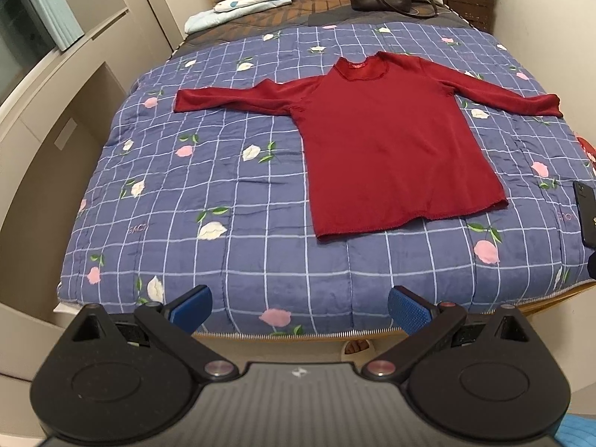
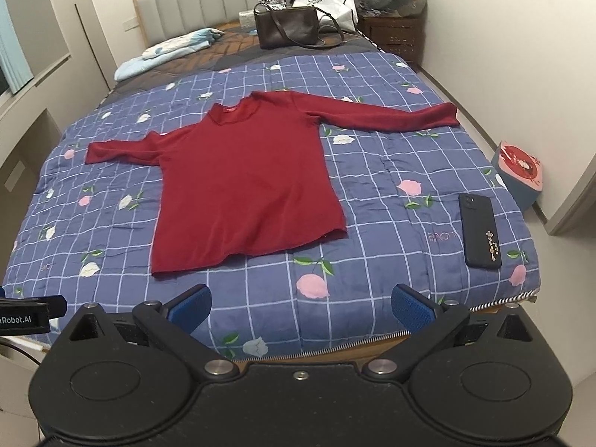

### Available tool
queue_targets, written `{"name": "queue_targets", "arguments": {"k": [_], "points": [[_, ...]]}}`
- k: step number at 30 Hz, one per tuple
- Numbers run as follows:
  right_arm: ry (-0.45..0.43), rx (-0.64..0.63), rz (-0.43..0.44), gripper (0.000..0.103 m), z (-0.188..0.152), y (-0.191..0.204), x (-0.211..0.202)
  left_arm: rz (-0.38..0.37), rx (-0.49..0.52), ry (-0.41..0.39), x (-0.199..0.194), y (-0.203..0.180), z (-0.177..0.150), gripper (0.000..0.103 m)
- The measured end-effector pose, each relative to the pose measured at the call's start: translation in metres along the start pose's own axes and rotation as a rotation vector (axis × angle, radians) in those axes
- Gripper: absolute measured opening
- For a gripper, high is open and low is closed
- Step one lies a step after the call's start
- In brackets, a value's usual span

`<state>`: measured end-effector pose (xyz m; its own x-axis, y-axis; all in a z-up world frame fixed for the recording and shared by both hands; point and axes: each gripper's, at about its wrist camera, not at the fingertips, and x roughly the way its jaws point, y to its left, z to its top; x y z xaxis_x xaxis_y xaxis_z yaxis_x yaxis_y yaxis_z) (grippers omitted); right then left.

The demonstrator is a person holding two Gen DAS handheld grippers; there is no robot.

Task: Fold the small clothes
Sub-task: 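Move both tools closer over the red shirt toward its sleeves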

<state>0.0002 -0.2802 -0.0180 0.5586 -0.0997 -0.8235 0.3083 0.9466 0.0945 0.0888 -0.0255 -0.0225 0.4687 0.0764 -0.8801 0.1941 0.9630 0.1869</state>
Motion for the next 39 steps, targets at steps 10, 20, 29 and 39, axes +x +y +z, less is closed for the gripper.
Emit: {"name": "queue_targets", "arguments": {"k": [10, 20, 29, 39], "points": [[0.034, 0.052, -0.047, 0.103, 0.051, 0.013, 0.044, -0.043, 0.066, -0.003, 0.045, -0.004, 0.079, 0.103], [0.039, 0.112, -0.116, 0.103, 0.096, 0.035, 0.079, -0.105, 0.157, -0.038, 0.081, -0.007, 0.147, 0.103], [0.06, 0.133, -0.191, 0.103, 0.107, 0.037, 0.088, -0.138, 0.214, -0.049, 0.103, -0.019, 0.172, 0.103], [0.079, 0.14, -0.191, 0.103, 0.117, 0.027, 0.104, -0.15, 0.231, -0.024, 0.11, -0.037, 0.178, 0.103]]}}
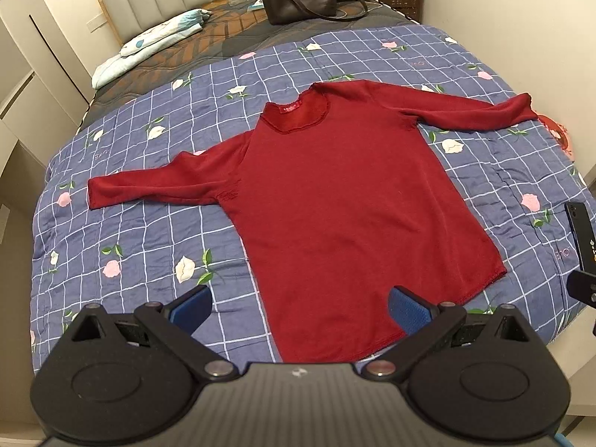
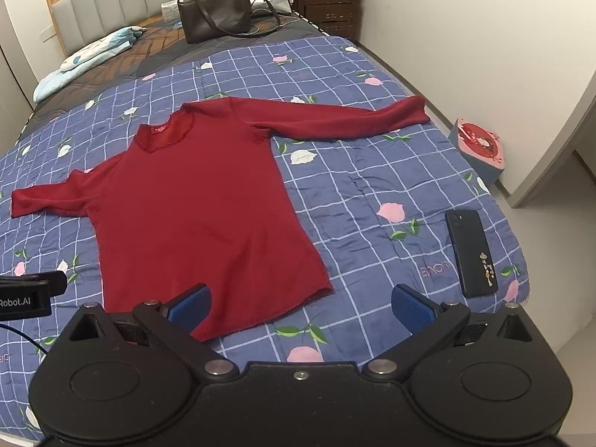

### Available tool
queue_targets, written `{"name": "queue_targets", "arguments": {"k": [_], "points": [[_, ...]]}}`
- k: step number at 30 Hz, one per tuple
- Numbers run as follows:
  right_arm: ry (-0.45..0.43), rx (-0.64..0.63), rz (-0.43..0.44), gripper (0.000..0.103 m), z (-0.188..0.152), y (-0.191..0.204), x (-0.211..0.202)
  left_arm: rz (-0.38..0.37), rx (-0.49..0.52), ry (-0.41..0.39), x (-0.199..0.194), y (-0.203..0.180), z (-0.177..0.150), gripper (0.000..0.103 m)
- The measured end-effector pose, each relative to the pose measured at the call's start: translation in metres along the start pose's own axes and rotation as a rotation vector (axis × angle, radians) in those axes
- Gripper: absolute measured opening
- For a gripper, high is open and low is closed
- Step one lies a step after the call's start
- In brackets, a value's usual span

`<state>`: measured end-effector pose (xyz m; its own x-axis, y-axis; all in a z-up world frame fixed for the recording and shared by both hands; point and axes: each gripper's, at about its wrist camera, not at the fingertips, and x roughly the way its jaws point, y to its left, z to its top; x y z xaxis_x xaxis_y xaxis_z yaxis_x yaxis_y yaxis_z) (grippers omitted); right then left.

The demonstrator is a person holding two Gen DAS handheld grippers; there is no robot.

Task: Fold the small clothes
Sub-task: 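Move both tools closer over the red shirt toward its sleeves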

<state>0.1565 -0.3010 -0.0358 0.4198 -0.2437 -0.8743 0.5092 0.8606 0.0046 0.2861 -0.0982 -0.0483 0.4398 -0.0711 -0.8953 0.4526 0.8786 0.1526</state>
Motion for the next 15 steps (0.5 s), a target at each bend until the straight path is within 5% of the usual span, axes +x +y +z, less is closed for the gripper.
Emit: {"name": "queue_targets", "arguments": {"k": [15], "points": [[0.021, -0.111, 0.088, 0.103, 0.065, -0.054, 0.067, 0.101, -0.052, 0.076, 0.024, -0.055, 0.066, 0.103]]}}
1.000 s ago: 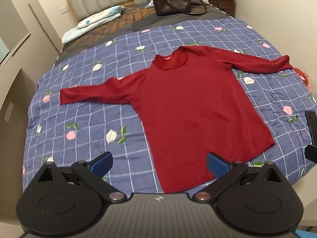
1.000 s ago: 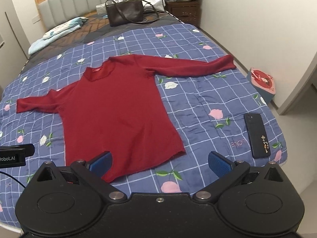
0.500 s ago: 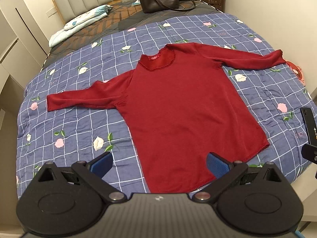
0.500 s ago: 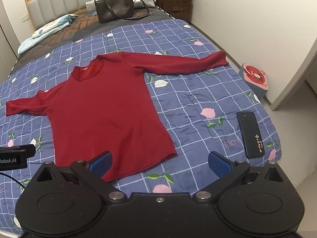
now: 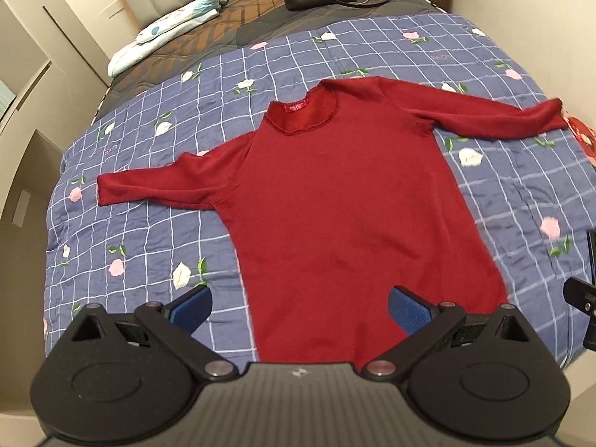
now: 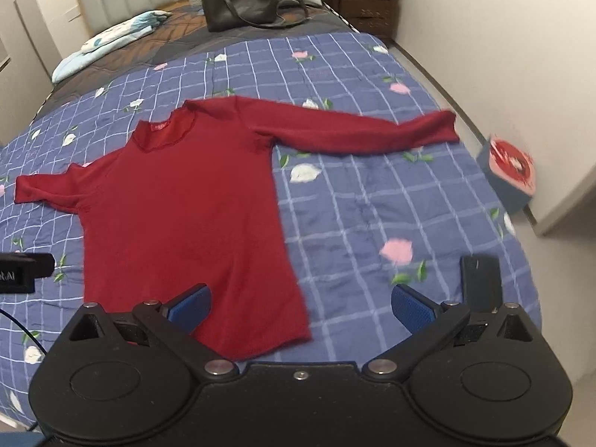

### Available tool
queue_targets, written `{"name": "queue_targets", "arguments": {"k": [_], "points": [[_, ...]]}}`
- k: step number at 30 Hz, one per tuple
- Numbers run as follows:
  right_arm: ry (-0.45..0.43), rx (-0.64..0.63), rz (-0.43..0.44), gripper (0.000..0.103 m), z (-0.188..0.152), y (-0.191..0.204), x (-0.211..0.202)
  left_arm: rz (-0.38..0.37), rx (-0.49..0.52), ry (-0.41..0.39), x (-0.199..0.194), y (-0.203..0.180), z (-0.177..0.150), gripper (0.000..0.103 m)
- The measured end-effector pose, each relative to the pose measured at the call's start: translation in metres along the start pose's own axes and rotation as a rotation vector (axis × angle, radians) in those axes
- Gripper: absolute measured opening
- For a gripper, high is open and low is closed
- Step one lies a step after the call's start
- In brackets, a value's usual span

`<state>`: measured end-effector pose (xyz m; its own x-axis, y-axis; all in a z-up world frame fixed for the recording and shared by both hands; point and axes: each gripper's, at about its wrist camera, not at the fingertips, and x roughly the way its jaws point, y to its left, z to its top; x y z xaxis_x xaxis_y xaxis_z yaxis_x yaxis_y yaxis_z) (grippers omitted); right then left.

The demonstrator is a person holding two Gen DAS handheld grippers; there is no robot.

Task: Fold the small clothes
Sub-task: 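Move both tools closer over the red shirt toward its sleeves, then grasp the sleeve cuff nearest the right tool and lift it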

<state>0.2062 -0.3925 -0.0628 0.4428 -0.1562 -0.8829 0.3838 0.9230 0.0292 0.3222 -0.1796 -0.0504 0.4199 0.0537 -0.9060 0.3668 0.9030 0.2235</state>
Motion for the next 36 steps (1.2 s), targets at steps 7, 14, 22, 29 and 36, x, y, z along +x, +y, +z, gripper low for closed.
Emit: {"name": "queue_targets", "arguments": {"k": [7, 14, 22, 29, 36], "points": [[-0.002, -0.017, 0.024, 0.103, 0.045, -0.051, 0.035, 0.003, -0.041, 0.031, 0.003, -0.043, 0.045, 0.103], [0.039, -0.013, 0.028, 0.103, 0.074, -0.097, 0.072, -0.011, -0.103, 0.073, 0.011, -0.078, 0.082, 0.103], [0.028, 0.045, 0.105, 0.103, 0.105, -0.162, 0.121, 0.024, -0.127, 0.141, 0.022, -0.115, 0.089, 0.103], [0.06, 0.137, 0.051, 0.103, 0.142, -0.239, 0.195, 0.047, -0.137, 0.216, 0.031, -0.144, 0.084, 0.103], [0.013, 0.432, 0.053, 0.098, 0.165, -0.31, 0.26, 0.067, -0.149, 0.267, 0.04, -0.161, 0.089, 0.103]]}}
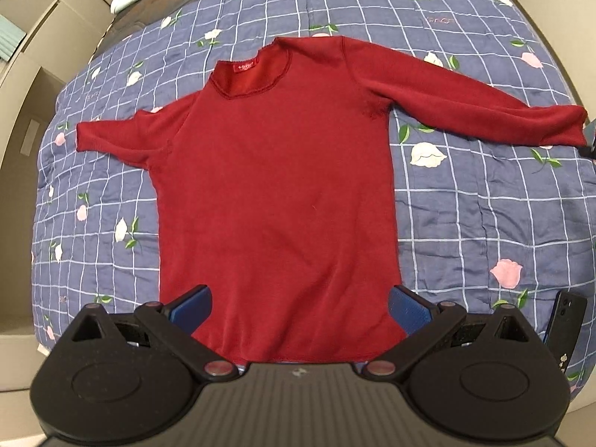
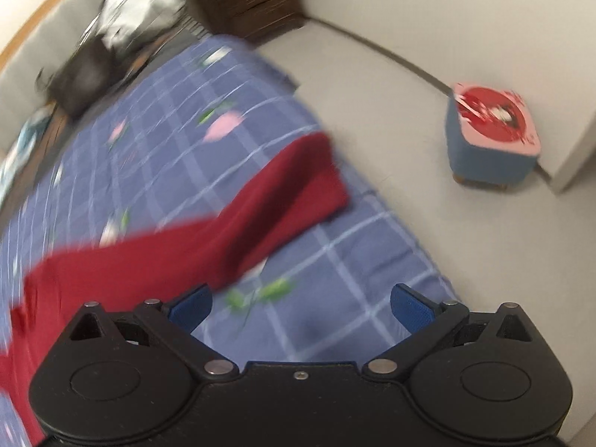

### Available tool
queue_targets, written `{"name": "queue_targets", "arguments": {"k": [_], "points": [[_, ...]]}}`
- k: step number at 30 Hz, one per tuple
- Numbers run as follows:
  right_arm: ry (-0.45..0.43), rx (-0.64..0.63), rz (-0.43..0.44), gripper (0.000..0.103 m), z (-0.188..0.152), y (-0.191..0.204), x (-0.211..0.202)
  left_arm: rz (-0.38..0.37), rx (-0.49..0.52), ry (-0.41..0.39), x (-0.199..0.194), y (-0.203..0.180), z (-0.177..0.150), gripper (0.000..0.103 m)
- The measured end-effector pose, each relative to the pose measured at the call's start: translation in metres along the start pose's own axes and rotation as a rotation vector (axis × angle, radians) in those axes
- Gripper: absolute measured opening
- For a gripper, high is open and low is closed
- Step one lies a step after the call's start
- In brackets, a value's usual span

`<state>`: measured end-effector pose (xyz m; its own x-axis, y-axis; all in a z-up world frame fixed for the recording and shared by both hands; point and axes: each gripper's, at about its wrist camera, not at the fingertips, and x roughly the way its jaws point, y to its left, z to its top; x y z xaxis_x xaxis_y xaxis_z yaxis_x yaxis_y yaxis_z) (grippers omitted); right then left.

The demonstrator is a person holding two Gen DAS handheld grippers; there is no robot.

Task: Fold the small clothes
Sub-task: 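Grasp the sleeve cuff nearest the right tool and lift it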

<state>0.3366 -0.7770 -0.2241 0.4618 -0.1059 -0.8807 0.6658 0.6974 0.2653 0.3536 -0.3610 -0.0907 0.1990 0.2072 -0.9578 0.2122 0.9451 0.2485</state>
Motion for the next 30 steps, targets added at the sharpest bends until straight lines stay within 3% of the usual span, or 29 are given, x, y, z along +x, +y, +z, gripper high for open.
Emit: {"name": "queue_targets", "arguments": {"k": [7, 14, 16, 17, 18, 22, 26, 30], "points": [[-0.024, 0.22, 0.007, 0.066, 0.024, -0.028, 0.053, 0.022, -0.026, 0.04, 0.009, -0.009, 0.009, 0.103], [-0.065, 0.295, -0.017, 0.054, 0.039, -0.028, 0.08, 0.056, -0.027, 0.044, 0.009, -0.007, 0.011, 0.103], [-0.066, 0.262, -0.033, 0.027, 0.045, -0.021, 0.082, 0.061, -0.04, 0.053, 0.011, -0.004, 0.01, 0.103], [-0.061, 0.239, -0.044, 0.023, 0.046, -0.017, 0.082, 0.062, -0.047, 0.057, 0.012, -0.003, 0.01, 0.103], [-0.059, 0.205, -0.047, 0.01, 0.047, -0.012, 0.081, 0.061, -0.054, 0.058, 0.012, -0.001, 0.01, 0.103], [-0.081, 0.168, -0.031, 0.007, 0.049, -0.007, 0.062, 0.05, -0.058, 0.045, 0.011, 0.0, 0.013, 0.103], [-0.111, 0.246, -0.032, 0.006, 0.046, -0.021, 0.024, 0.03, -0.046, 0.012, 0.005, 0.0, 0.015, 0.103], [-0.076, 0.303, -0.028, 0.006, 0.031, -0.037, 0.007, 0.014, -0.053, -0.009, 0.001, 0.005, 0.016, 0.103]]}}
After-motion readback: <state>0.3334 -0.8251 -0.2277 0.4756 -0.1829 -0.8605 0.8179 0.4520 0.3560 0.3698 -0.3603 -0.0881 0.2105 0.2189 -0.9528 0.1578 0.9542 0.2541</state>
